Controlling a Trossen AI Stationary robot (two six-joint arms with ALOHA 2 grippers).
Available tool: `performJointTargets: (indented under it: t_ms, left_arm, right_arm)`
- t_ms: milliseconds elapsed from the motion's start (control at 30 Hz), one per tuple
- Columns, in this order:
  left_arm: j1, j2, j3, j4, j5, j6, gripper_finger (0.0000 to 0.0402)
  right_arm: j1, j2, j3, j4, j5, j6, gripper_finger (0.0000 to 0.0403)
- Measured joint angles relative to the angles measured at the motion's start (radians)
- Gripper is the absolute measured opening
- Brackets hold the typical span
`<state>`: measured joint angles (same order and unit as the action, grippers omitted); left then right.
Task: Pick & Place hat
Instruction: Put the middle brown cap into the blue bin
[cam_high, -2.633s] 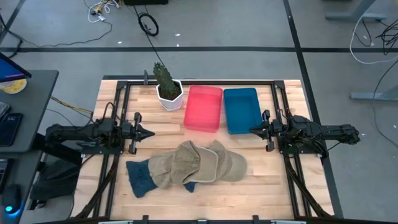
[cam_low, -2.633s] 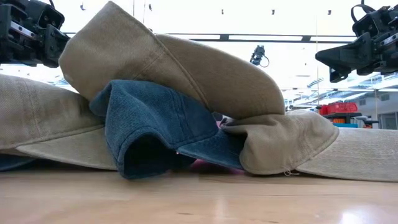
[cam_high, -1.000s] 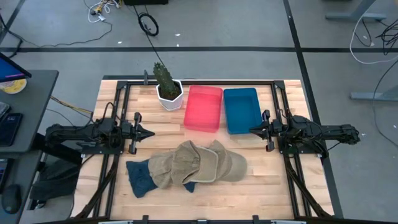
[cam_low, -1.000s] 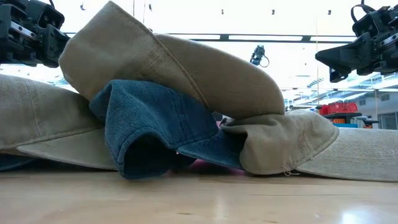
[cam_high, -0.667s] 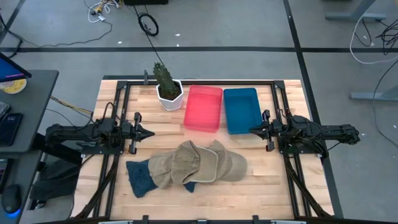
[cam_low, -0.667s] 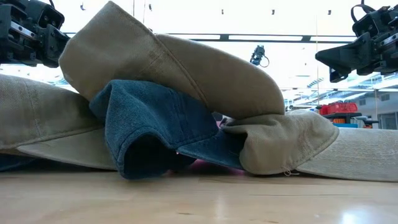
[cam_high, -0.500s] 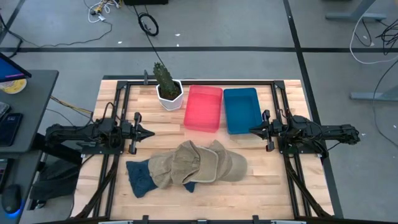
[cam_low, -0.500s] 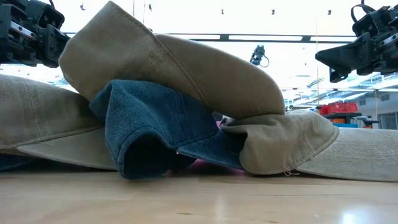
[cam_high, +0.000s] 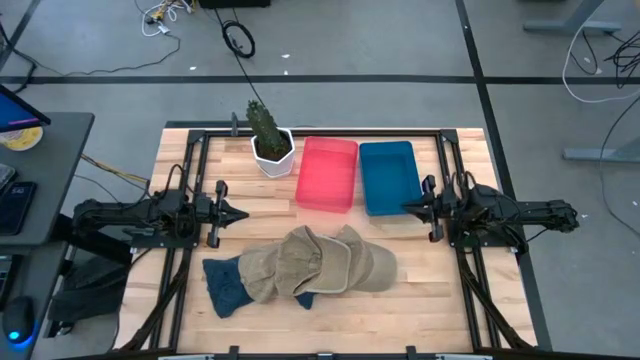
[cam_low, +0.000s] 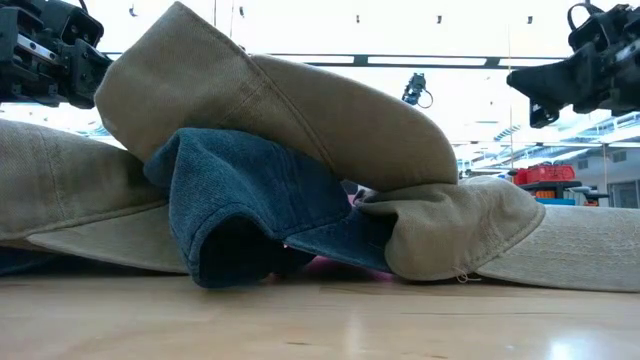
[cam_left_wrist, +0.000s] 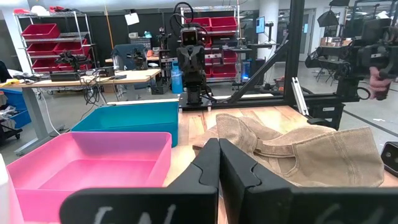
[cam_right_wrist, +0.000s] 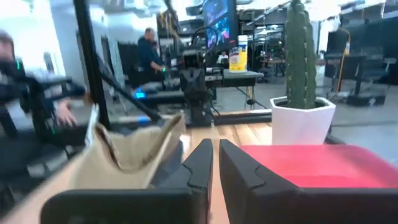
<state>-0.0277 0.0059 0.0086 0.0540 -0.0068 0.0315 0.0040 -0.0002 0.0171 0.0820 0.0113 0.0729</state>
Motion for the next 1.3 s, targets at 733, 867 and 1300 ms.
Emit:
performJointTargets:
  t_ms: [733, 867, 1300]
  left_arm:
    - [0.014, 0.000, 0.000, 0.005, -0.167, 0.204, 0.0003]
    - [0.014, 0.000, 0.000, 0.005, -0.172, 0.268, 0.0003]
    - [0.014, 0.000, 0.000, 0.276, -0.176, 0.216, 0.0003]
  right_arm:
    - [0.000, 0.013, 0.000, 0.127, 0.395, 0.522, 0.0034]
    - [0.000, 0.044, 0.000, 0.127, 0.469, 0.567, 0.0034]
    - [0.054, 0.290, 0.106, 0.408, 0.467, 0.395, 0.0025]
